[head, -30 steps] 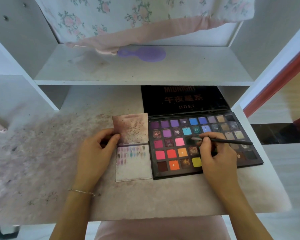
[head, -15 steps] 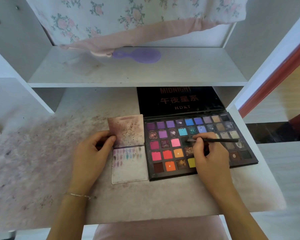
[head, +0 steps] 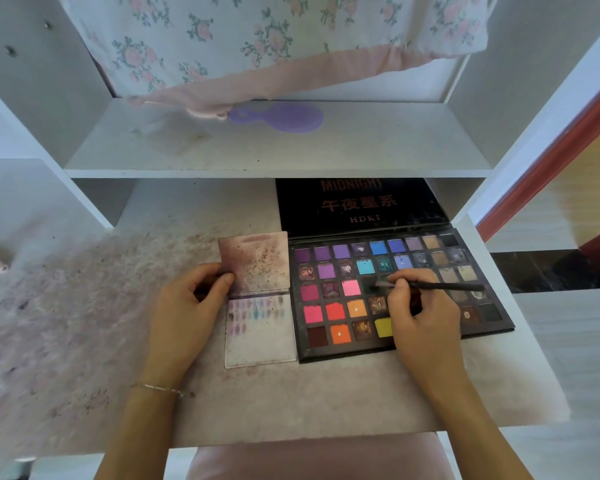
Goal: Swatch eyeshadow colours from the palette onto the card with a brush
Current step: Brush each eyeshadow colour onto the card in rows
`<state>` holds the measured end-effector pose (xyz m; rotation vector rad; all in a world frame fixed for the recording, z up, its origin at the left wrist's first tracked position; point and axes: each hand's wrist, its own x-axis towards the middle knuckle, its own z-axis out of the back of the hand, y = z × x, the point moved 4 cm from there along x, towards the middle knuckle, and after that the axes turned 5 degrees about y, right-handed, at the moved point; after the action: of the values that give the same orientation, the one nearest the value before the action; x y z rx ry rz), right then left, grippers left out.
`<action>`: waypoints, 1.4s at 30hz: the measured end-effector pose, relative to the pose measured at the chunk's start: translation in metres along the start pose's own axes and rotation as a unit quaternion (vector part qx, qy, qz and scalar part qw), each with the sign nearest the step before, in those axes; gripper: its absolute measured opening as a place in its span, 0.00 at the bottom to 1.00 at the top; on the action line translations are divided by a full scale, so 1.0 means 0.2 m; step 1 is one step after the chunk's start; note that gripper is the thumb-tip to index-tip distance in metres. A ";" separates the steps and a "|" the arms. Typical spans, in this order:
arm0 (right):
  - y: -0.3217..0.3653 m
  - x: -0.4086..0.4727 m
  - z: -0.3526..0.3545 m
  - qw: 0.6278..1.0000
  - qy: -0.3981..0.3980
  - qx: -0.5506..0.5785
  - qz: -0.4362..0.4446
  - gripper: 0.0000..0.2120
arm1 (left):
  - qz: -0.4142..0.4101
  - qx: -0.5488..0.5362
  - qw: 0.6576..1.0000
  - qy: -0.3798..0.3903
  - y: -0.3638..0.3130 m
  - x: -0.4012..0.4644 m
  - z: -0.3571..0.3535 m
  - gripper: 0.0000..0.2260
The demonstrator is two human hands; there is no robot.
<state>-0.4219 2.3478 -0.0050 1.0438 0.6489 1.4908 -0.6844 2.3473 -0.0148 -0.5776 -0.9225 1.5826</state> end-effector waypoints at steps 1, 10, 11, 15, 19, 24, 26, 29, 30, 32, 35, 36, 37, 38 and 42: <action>0.00 0.00 0.00 1.000 0.002 0.003 0.000 0.18 | 0.000 0.002 1.000 0.001 0.00 0.00 0.00 0.06; 0.10 -0.02 -0.10 0.998 0.024 0.052 0.019 0.07 | -0.007 0.016 1.000 0.002 0.00 0.01 0.00 0.06; 0.12 -0.02 -0.12 0.997 0.039 0.058 0.020 0.07 | -0.008 0.017 1.000 0.002 0.00 0.01 0.00 0.06; 0.18 -0.03 -0.25 0.990 0.118 0.075 0.024 0.06 | -0.003 0.008 1.000 0.004 0.01 0.01 0.00 0.06; 0.23 -0.06 -0.36 0.982 0.174 0.064 0.040 0.08 | -0.003 0.014 1.000 0.006 0.02 0.01 0.00 0.07; 0.24 -0.09 -0.43 0.977 0.205 0.032 0.051 0.03 | -0.004 0.012 1.000 0.002 0.02 0.00 0.00 0.06; 0.24 -0.09 -0.43 0.977 0.205 0.033 0.053 0.03 | -0.001 0.009 1.000 0.002 0.02 0.00 0.00 0.07; 0.23 -0.09 -0.43 0.976 0.206 0.022 0.060 0.03 | 0.001 0.003 1.000 0.004 0.03 0.01 0.00 0.07; 0.23 -0.09 -0.44 0.976 0.207 0.015 0.064 0.03 | 0.003 0.001 1.000 0.004 0.03 0.01 0.00 0.07; 0.23 -0.09 -0.45 0.975 0.211 0.006 0.065 0.04 | 0.005 -0.002 1.000 0.006 0.03 0.01 0.00 0.07; 0.23 -0.09 -0.45 0.973 0.220 -0.002 0.064 0.04 | 0.005 0.000 1.000 0.006 0.03 0.01 0.00 0.07; 0.23 -0.09 -0.46 0.973 0.223 -0.006 0.064 0.04 | 0.005 0.001 1.000 0.007 0.03 0.01 0.00 0.07; 0.23 -0.09 -0.46 0.972 0.226 -0.010 0.064 0.03 | 0.004 0.002 1.000 0.007 0.03 0.01 0.00 0.07; 0.23 -0.09 -0.46 0.971 0.228 -0.011 0.064 0.03 | 0.003 0.004 1.000 0.006 0.03 0.01 0.00 0.07; 0.22 -0.09 -0.46 0.969 0.237 -0.015 0.064 0.03 | 0.004 0.011 1.000 -0.001 0.02 0.00 0.00 0.07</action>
<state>-0.5247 2.3358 -0.0126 0.7149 0.9012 1.8815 -0.6874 2.3480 -0.0183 -0.5653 -0.9046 1.5988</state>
